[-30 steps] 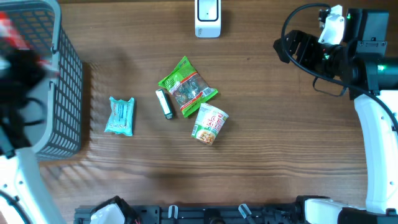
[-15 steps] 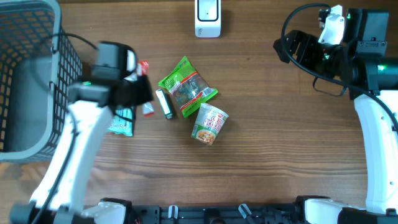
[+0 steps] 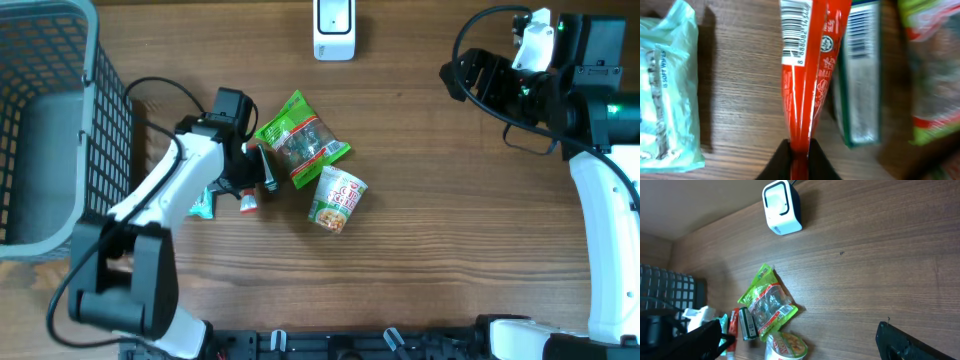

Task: Scan the item barcode
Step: 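Carry the red stick out and lay it between wipes and box, then move the right gripper down over the cup noodle, then grasp the cup noodle with the right gripper and shift it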

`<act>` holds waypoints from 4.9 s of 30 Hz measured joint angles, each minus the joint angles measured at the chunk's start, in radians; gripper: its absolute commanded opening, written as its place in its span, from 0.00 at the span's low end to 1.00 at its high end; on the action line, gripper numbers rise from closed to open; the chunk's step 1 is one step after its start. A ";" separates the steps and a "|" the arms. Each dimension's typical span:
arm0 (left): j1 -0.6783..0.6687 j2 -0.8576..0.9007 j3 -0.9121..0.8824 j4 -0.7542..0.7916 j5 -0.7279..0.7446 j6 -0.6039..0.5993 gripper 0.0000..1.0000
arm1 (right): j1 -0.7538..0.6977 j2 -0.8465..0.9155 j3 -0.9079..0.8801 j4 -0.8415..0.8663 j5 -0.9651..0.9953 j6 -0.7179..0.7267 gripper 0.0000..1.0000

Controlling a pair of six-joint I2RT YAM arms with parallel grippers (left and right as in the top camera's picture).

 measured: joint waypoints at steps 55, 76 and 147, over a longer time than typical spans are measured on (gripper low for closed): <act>0.154 -0.405 0.078 0.088 -0.016 -0.175 1.00 | 0.010 0.000 0.000 -0.046 -0.088 0.372 0.92; 0.179 -0.405 0.078 0.081 -0.016 -0.179 1.00 | 0.607 0.051 -0.442 0.140 0.055 0.610 1.00; 0.179 -0.405 0.078 0.081 -0.016 -0.179 1.00 | 0.585 0.241 -0.517 0.244 0.216 0.792 1.00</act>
